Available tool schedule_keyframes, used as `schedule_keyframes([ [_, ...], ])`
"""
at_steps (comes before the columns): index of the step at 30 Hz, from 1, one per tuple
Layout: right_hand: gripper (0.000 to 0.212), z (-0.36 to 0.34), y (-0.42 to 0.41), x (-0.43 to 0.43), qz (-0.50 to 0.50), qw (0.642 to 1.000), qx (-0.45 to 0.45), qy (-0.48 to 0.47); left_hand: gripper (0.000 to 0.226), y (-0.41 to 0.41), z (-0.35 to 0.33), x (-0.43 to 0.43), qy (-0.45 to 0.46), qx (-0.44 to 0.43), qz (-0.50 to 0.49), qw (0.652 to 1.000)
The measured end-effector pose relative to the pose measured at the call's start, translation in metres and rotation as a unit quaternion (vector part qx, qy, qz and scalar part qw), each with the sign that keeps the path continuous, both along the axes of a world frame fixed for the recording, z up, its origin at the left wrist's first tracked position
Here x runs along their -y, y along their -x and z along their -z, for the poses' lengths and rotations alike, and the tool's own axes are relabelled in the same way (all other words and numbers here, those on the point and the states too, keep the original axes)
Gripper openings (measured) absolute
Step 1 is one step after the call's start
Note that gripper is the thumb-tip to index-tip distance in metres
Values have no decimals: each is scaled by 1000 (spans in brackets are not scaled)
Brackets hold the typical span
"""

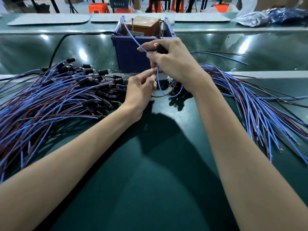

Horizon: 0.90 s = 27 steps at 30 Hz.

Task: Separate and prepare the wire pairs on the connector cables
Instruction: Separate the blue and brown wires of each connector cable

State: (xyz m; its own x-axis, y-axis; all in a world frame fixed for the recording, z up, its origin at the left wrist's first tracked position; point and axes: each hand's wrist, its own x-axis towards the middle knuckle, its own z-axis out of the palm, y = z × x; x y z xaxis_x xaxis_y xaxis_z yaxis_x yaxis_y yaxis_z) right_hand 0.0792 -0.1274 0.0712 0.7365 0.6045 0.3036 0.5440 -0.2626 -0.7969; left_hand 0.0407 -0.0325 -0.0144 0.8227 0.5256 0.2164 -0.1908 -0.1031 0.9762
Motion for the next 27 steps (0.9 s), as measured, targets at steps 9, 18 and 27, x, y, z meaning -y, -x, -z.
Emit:
schedule_keyframes([
  [9,22,-11,-7,19,-17,994,-59,96,29,15,-18,1,206,75,14,976],
  [18,64,-23,-19,36,184,947,29,261,23,14,-16,5,83,76,-110,988],
  [27,43,-37,-26,46,337,937,61,63,24,30,-16,12,-16,35,216,976],
])
